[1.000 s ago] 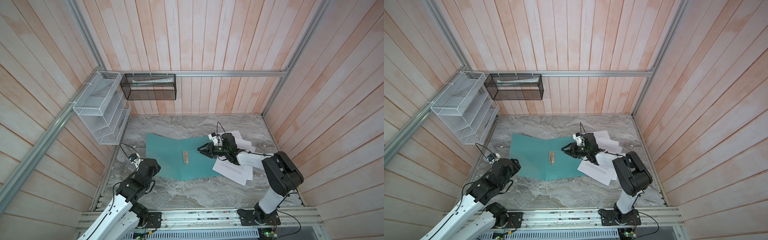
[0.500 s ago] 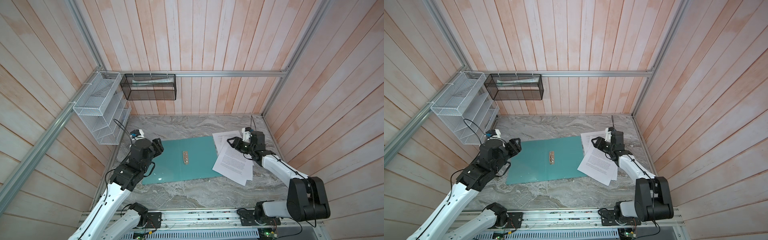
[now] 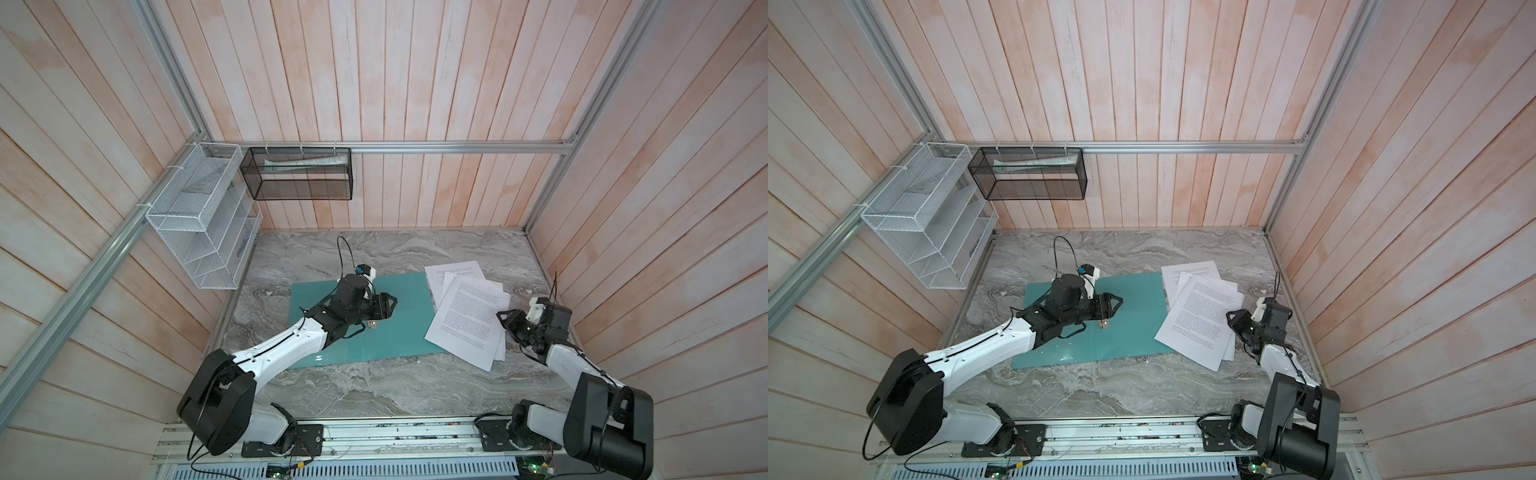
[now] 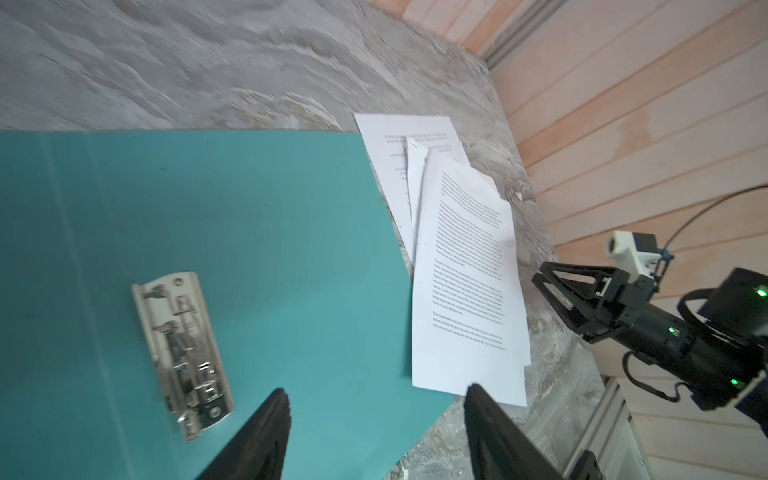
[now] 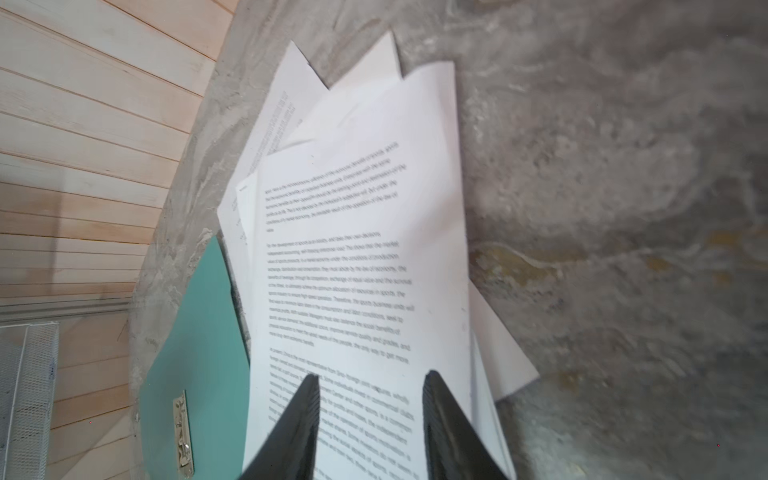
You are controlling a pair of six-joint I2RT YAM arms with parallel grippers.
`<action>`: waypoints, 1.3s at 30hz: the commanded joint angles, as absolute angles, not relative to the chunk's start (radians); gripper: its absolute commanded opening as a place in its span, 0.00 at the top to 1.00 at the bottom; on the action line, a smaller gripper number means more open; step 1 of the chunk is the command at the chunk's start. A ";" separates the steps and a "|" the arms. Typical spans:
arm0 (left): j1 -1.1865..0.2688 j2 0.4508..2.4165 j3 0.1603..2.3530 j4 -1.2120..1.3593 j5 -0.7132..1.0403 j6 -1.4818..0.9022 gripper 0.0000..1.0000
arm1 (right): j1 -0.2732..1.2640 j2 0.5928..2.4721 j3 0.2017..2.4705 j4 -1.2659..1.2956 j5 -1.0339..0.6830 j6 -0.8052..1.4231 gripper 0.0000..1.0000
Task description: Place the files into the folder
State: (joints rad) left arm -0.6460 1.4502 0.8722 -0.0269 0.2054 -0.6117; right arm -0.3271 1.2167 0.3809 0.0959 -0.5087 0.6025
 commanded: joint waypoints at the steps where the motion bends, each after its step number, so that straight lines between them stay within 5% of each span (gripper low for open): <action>1: -0.651 1.507 0.887 0.101 0.292 -0.601 0.32 | -0.349 1.221 0.357 0.090 -0.554 0.575 0.62; 20: -0.694 1.740 1.042 0.176 0.381 -0.606 0.32 | -0.377 1.238 0.344 -0.031 -0.587 0.497 0.68; 39: -0.726 2.071 1.255 0.252 0.558 -0.637 0.41 | -0.379 1.293 0.255 0.175 -0.763 0.600 0.70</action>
